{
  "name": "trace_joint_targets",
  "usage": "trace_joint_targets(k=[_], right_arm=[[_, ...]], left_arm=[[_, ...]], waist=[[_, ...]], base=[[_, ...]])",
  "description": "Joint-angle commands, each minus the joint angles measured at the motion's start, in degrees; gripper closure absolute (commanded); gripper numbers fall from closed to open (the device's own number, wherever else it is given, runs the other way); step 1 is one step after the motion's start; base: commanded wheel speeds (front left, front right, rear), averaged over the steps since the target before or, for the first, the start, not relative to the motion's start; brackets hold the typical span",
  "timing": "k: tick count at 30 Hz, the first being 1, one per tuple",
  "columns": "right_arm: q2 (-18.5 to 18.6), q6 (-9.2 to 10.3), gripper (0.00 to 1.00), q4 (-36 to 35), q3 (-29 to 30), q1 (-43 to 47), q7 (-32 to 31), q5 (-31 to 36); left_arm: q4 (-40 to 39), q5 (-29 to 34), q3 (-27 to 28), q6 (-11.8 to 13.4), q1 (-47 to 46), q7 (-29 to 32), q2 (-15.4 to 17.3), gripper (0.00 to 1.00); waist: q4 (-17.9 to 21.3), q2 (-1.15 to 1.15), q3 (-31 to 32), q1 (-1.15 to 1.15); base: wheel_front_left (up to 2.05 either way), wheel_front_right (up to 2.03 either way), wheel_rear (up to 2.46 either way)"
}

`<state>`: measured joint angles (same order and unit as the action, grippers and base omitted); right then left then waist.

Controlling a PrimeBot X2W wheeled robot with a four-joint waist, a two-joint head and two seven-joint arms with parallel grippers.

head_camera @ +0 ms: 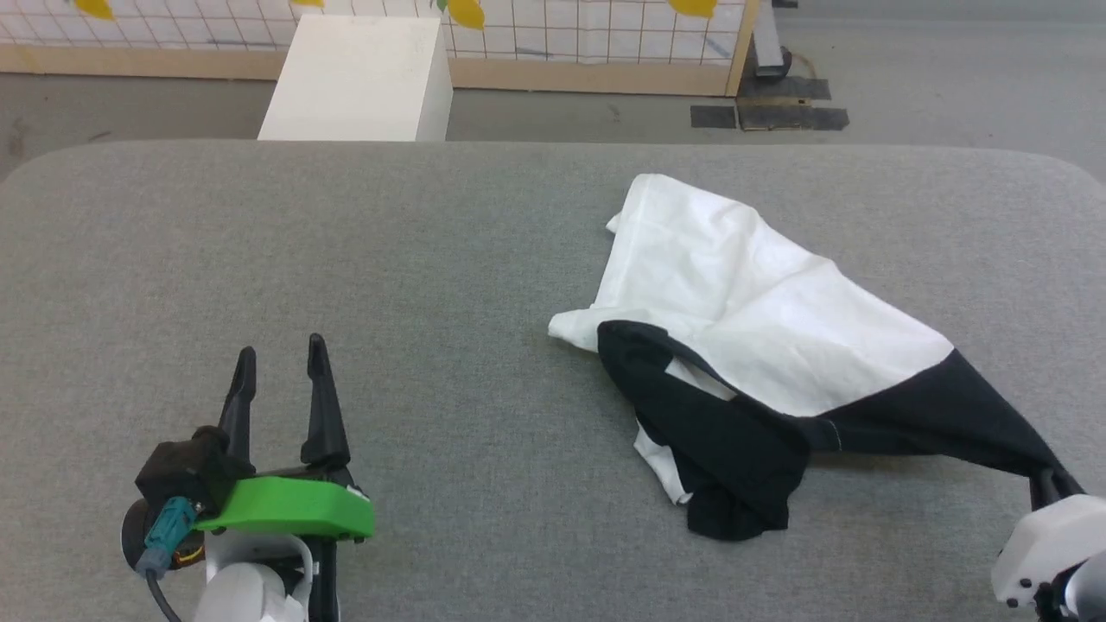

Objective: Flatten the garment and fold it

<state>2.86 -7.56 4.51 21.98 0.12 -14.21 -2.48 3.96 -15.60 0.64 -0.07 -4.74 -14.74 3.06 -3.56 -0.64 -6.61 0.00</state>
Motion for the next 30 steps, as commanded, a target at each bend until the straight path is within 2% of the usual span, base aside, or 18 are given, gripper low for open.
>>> trace_joint_targets(k=[1, 4, 9, 12, 14, 16, 17, 21, 22, 23, 27, 30], right_arm=[[0.0, 0.08, 0.0, -0.6, 0.0, 0.0, 0.8, 0.3], [0.0, 0.08, 0.0, -3.2, -4.3, -0.2, 5.7, 0.6], [0.0, 0.08, 0.0, -6.4, -20.9, 0.3, 9.9, -3.5], [0.0, 0.08, 0.0, -5.4, -28.4, 0.0, 7.1, -3.3], [0.0, 0.08, 0.0, -3.4, -31.0, -0.7, 3.4, -1.8], [0.0, 0.08, 0.0, -1.0, -31.5, -1.4, -1.3, -0.1], [0.0, 0.08, 0.0, 0.8, -32.3, -1.9, -5.7, 1.3], [0.0, 0.08, 0.0, 2.3, -31.1, -2.5, -10.8, 4.4], [0.0, 0.08, 0.53, 2.2, -30.1, -2.5, -11.3, 4.5], [0.0, 0.08, 1.0, 2.0, -29.7, -2.5, -11.4, 4.7], [0.0, 0.08, 1.0, -0.2, -31.2, -2.6, -10.0, 1.8], [0.0, 0.08, 1.0, -2.8, -36.2, -3.8, -8.7, -1.6]], left_arm=[[0.2, 0.5, 0.0, -0.5, 0.8, -0.3, -0.2, 0.0], [0.4, 0.6, 0.0, -0.5, 0.9, -0.3, -0.2, 0.0], [0.5, 0.6, -0.7, -0.7, 0.7, -0.3, -0.2, 0.0], [0.3, 0.3, -1.3, -0.7, 0.3, -0.3, -0.2, 0.0], [0.3, 0.2, -1.8, -0.8, 0.0, -0.3, -0.2, 0.0], [0.3, -0.1, -2.3, -0.9, -0.4, -0.3, -0.2, 0.0], [0.4, -0.3, -2.7, -1.0, -0.9, -0.3, -0.2, 0.0], [0.4, -0.9, -2.9, -0.8, -1.4, -0.3, -0.2, 0.0], [0.5, -1.0, -3.0, -0.8, -1.4, -0.3, -0.2, 0.0], [0.6, -1.1, -3.1, -0.8, -1.4, -0.3, -0.2, 0.0], [0.9, -1.4, -3.4, -0.8, -1.6, -0.3, -0.2, 0.0], [1.1, -1.5, -3.5, -0.7, -1.8, -0.3, -0.2, 0.0]], waist=[[0.5, 0.64, 0.4, 0.0], [0.7, 0.64, 0.7, 0.0], [0.2, 0.64, 0.6, 0.0], [-0.8, 0.64, -0.1, 0.0], [-1.6, 0.64, -0.8, 0.0], [-2.6, 0.64, -1.5, 0.0], [-3.8, 0.64, -2.1, 0.0], [-5.4, 0.64, -3.2, 0.0], [-5.7, 0.64, -3.3, 0.0], [-6.0, 0.64, -3.5, 0.0], [-6.8, 0.64, -3.5, 0.0], [-7.1, 0.64, -3.3, 0.0]], base=[[0.0, 0.0, 0.0], [0.0, 0.0, 0.0], [0.0, 0.0, 0.0], [0.0, 0.0, 0.0], [0.0, 0.0, 0.0], [0.0, 0.0, 0.0], [0.0, 0.0, 0.0], [0.0, 0.0, 0.0], [0.0, 0.0, 0.0], [0.0, 0.0, 0.0], [0.0, 0.0, 0.0], [0.0, 0.0, 0.0]])
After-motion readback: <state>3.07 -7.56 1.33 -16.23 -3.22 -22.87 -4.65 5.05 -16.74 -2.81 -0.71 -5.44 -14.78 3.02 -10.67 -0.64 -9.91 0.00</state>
